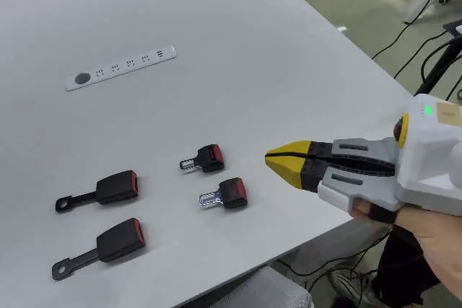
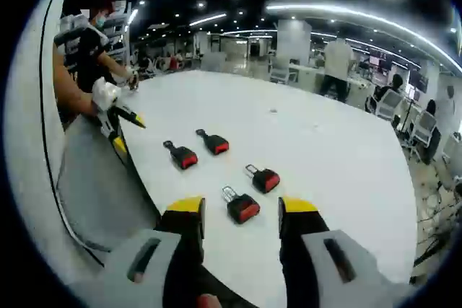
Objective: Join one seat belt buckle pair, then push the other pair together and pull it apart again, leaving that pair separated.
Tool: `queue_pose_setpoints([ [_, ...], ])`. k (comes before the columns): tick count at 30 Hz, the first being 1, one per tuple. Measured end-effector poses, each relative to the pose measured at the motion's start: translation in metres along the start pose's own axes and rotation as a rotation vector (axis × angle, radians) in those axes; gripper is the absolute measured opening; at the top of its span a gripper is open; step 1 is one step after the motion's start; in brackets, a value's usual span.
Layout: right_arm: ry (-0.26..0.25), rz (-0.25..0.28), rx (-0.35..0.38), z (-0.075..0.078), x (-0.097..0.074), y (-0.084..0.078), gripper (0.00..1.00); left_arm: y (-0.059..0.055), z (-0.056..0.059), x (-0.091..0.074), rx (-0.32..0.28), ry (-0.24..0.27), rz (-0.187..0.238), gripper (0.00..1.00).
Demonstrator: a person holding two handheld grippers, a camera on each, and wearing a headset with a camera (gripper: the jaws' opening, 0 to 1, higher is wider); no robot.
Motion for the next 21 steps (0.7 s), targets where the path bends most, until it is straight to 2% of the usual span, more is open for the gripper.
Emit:
queue_pose_setpoints([
  [3, 0.006, 0.007, -0.029, 0.0, 0.003, 0.008, 1.0, 0.003, -0.01, 0.003, -0.015, 0.025, 0.003, 1.0],
  [5, 0.0, 0.013, -0.04, 0.002, 0.006, 0.014, 1.0, 0.003, -0.014, 0.005, -0.037, 0.034, 0.022, 1.0],
  [7, -0.01, 0.017, -0.059, 0.004, 0.005, 0.02, 1.0, -0.001, -0.008, 0.007, -0.038, 0.018, 0.014, 1.0],
  [9, -0.019, 0.016, -0.078, 0.006, 0.006, 0.024, 1.0, -0.003, -0.003, 0.008, -0.01, 0.007, -0.013, 1.0],
  [11, -0.038, -0.007, -0.108, 0.01, 0.01, 0.025, 1.0, 0.0, -0.002, 0.007, 0.012, 0.013, -0.013, 1.0],
  [13, -0.038, -0.013, -0.11, 0.011, 0.012, 0.026, 0.99, 0.0, -0.006, 0.008, 0.001, 0.013, 0.002, 1.0],
  [17, -0.036, -0.019, -0.109, 0.012, 0.016, 0.029, 1.0, -0.007, -0.004, 0.011, -0.018, -0.014, -0.025, 1.0],
  [21, -0.033, -0.022, -0.105, 0.008, 0.013, 0.029, 1.0, -0.006, -0.007, 0.01, 0.001, -0.006, -0.019, 1.0],
])
Point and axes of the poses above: the centre of the closed fingertips' face, and the gripper's own axes: x roughly forward along the fingers, z roughly to its right, y roughly out of its top, the point moved 10 cm from there along -x, roughly backward along the fingers, and after that the axes turned 8 degrees about -y, right-handed, at the moved point
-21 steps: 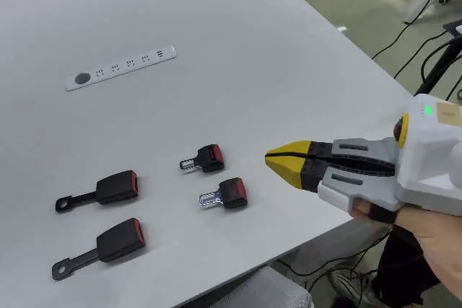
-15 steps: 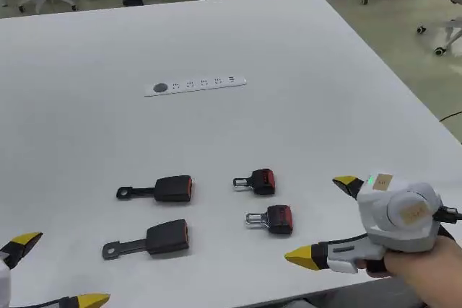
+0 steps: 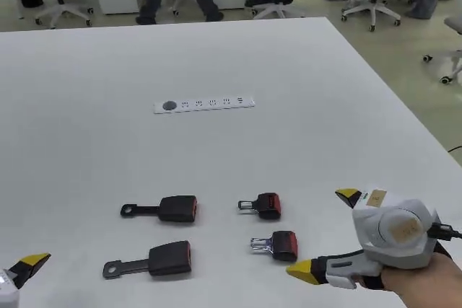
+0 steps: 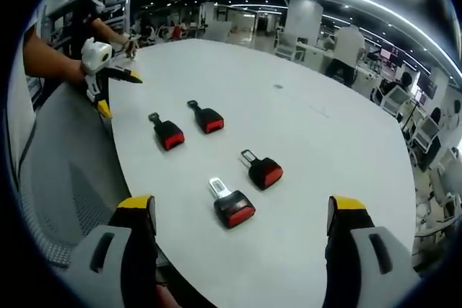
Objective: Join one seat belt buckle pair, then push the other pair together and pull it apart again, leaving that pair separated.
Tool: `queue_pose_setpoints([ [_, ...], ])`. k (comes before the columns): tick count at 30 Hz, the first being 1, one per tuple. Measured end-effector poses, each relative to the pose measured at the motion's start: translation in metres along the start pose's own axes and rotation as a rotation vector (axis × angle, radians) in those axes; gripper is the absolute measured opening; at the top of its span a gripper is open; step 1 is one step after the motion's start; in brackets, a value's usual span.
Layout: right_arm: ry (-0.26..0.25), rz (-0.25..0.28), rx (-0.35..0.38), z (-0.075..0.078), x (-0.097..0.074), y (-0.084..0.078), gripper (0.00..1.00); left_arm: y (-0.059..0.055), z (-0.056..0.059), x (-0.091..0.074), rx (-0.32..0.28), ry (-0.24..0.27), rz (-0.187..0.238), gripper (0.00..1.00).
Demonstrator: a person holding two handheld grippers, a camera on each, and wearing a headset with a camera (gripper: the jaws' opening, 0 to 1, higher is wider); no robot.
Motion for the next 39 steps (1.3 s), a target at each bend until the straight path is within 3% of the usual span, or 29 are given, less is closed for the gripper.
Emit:
queue_pose_setpoints([
  [18, -0.008, -0.003, 0.053, -0.004, -0.001, -0.001, 0.98, 0.0, -0.006, -0.002, -0.051, 0.016, 0.005, 1.0],
  [22, -0.005, -0.02, 0.039, -0.008, 0.0, -0.002, 1.0, -0.002, -0.007, -0.001, -0.046, 0.017, 0.006, 1.0],
  [35, -0.004, 0.013, 0.037, -0.007, 0.001, 0.009, 1.0, -0.001, -0.008, -0.004, -0.054, 0.026, 0.016, 1.0],
  [39, -0.007, -0.013, 0.031, -0.008, 0.005, 0.005, 1.0, 0.001, -0.008, -0.004, -0.053, 0.029, 0.016, 1.0],
])
Point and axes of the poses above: the centre of the closed fingertips' face, and the gripper's own axes: x roughly forward along the fingers, z roughly to its right, y roughly out of its top, the point moved 10 cm from there along -x, roughly backward along the fingers, and after that the axes turned 8 degrees about -y, right-handed, at the moved point
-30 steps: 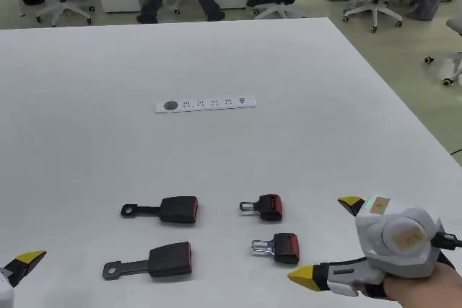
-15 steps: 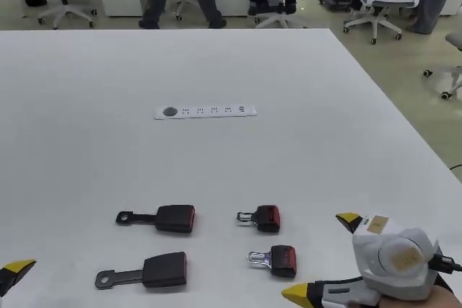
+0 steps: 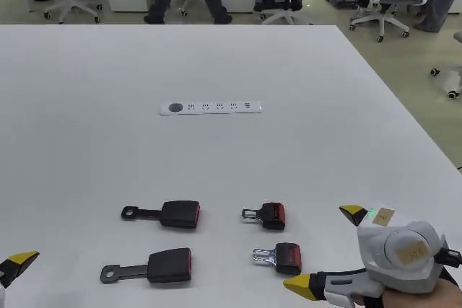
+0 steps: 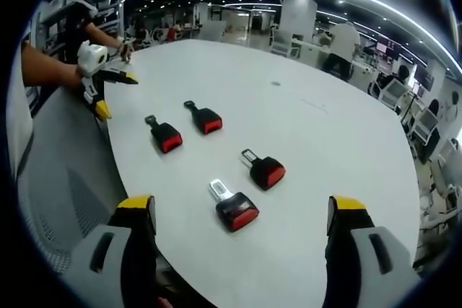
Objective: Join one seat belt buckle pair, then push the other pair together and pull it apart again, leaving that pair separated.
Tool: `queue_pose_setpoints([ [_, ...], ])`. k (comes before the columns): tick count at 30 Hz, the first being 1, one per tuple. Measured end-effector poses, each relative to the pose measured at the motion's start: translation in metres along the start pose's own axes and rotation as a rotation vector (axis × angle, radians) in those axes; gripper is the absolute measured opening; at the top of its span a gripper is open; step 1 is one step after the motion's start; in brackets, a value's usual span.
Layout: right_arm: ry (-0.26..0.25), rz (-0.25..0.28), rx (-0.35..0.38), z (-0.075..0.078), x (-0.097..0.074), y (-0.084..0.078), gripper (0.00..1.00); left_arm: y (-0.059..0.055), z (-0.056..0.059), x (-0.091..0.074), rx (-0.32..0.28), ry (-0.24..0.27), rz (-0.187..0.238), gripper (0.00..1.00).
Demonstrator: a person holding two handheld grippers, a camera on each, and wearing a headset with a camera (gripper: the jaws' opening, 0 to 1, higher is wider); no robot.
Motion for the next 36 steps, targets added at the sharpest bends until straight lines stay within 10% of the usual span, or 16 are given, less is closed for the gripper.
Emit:
queue_pose_setpoints([
  [36, 0.003, 0.021, 0.046, -0.0049, -0.009, -0.0011, 1.0, -0.0003, -0.0002, 0.0009, 0.004, -0.006, -0.002, 1.0],
])
Point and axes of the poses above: the centre of the closed fingertips' face, and the gripper's own axes: x roughly forward along the fingers, z roughly to its right, y roughly out of its top, the point moved 10 cm from there along -x, roughly backward along the fingers, and after that the axes turned 8 degrees about -y, right-handed, at the moved point
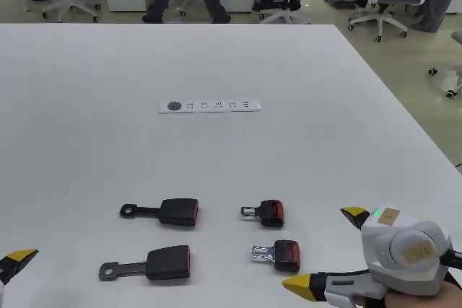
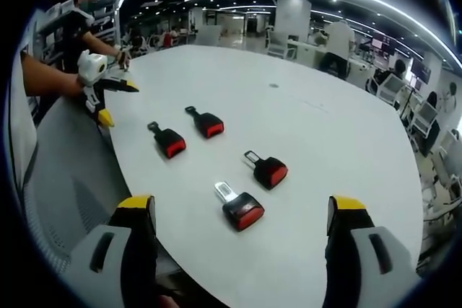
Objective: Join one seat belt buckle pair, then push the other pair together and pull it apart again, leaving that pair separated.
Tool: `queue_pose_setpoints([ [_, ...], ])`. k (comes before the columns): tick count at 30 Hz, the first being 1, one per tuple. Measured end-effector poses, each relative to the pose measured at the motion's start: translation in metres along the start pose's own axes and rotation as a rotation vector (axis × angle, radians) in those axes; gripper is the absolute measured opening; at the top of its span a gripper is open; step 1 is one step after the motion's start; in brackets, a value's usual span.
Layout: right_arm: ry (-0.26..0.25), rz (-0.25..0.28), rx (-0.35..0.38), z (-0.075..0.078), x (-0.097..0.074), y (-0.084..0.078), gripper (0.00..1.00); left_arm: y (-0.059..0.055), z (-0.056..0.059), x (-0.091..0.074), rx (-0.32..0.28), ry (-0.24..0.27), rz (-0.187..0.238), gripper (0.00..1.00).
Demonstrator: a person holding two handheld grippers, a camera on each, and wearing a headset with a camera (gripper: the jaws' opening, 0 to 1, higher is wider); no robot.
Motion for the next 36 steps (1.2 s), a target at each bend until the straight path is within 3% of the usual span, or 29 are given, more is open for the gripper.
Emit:
queue_pose_setpoints([
  [16, 0.008, -0.021, -0.071, -0.0018, -0.0008, -0.0007, 0.96, -0.0013, 0.0004, 0.0018, 0.014, -0.008, -0.016, 1.0],
  [36, 0.017, -0.028, -0.071, -0.0026, 0.0001, -0.0055, 0.91, -0.0028, 0.0, 0.0017, 0.015, -0.018, -0.022, 0.99],
])
Point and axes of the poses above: the centre of the closed fingertips' face, and the gripper's own axes: x roughly forward along the fingers, z roughly to its right, y roughly out of its top, the point moved 10 cm from there along -x, roughly backward along the fingers, and after that the axes turned 8 degrees about -y, right-handed, at the moved point
